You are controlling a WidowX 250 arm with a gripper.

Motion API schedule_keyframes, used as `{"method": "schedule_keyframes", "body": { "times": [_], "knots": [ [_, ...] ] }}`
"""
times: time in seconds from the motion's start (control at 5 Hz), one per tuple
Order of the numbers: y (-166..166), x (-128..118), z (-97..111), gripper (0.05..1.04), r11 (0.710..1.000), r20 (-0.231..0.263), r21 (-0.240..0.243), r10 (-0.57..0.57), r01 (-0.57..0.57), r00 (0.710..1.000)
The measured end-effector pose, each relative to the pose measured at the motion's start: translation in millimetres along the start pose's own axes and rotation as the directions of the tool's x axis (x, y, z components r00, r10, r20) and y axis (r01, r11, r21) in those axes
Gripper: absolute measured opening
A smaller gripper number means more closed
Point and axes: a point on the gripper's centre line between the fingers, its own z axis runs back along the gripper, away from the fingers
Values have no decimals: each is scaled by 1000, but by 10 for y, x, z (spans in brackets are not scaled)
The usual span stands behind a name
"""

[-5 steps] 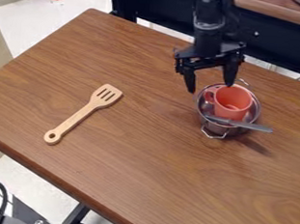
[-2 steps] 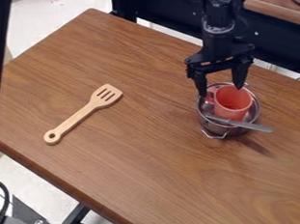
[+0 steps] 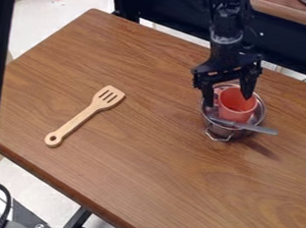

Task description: Take the pink cup from the silver pot and put it in the left side

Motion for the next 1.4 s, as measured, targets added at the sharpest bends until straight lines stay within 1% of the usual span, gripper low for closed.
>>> {"method": "schedule_keyframes", "body": {
  "times": [0.2,0.4,0.6,0.8,1.0,1.2,1.4],
  "knots": [
    [36,-30,-65,997,1000,23,12,-8,8,1000],
    [26,-27,-73,951,1000,35,15,-5,5,999],
    [16,-31,-159,677,999,21,28,17,-18,1000],
    [-5,-28,-155,383,999,24,25,28,-28,999],
    [6,-23,-198,164,999,26,35,36,-37,999],
    [-3,-36,-183,66,998,9,40,38,-38,999],
    [23,-16,-171,58,997,7,49,56,-56,998]
  ]
}}
